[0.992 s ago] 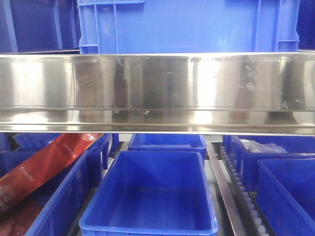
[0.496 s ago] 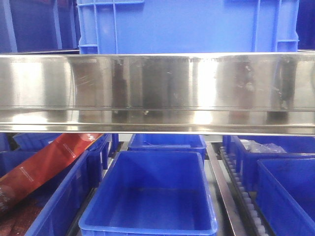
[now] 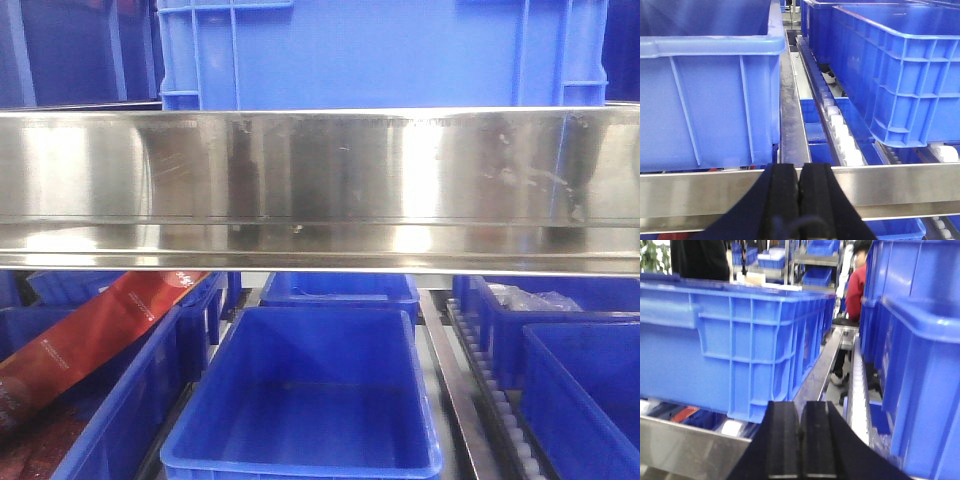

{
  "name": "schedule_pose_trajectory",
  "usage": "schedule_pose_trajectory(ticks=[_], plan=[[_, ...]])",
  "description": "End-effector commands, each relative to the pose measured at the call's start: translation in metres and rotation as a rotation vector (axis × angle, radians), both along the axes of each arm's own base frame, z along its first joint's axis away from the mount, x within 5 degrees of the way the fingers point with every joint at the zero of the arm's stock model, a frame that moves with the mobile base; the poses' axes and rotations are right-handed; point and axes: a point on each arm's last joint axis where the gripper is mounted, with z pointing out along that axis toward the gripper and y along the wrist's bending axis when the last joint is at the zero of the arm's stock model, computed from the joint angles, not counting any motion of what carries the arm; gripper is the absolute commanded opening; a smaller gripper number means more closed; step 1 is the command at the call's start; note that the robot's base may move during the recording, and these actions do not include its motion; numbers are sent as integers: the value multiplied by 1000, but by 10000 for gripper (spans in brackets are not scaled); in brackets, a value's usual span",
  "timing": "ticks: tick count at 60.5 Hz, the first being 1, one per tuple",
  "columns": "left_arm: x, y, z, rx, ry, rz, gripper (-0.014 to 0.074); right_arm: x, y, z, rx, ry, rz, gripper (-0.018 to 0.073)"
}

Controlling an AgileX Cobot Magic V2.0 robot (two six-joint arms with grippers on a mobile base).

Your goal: Place cylindrical capacitor in blue bin on shelf

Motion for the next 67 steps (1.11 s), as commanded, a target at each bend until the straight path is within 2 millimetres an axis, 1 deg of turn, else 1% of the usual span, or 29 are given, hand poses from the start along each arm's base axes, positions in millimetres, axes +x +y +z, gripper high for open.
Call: schedule_pose_trajectory(ticks=[1, 33, 40, 46, 54, 61, 62, 67], plan=[[0, -1, 1, -16, -16, -6, -111, 0, -1, 2, -3, -36, -14, -144], [-2, 0, 2, -18, -24, -6, -111, 0, -1, 2, 0, -36, -13, -144], [-3, 3, -8, 12, -65, 18, -111, 0, -1, 2, 0, -36, -13, -144], [-6, 5, -28, 19, -120, 46, -111, 0, -1, 2, 2, -35, -12, -144], [-4, 6, -70, -6, -214, 79, -111, 0, -1, 2, 2, -35, -12, -144], [-4, 7, -100, -25, -336, 94, -111, 0, -1, 2, 2, -35, -12, -144], [-4, 7, -107, -25, -338, 93, -111, 0, -1, 2, 2, -35, -12, -144], [-4, 7, -131, -32, -390, 101, -111, 0, -1, 2, 2, -35, -12, -144]])
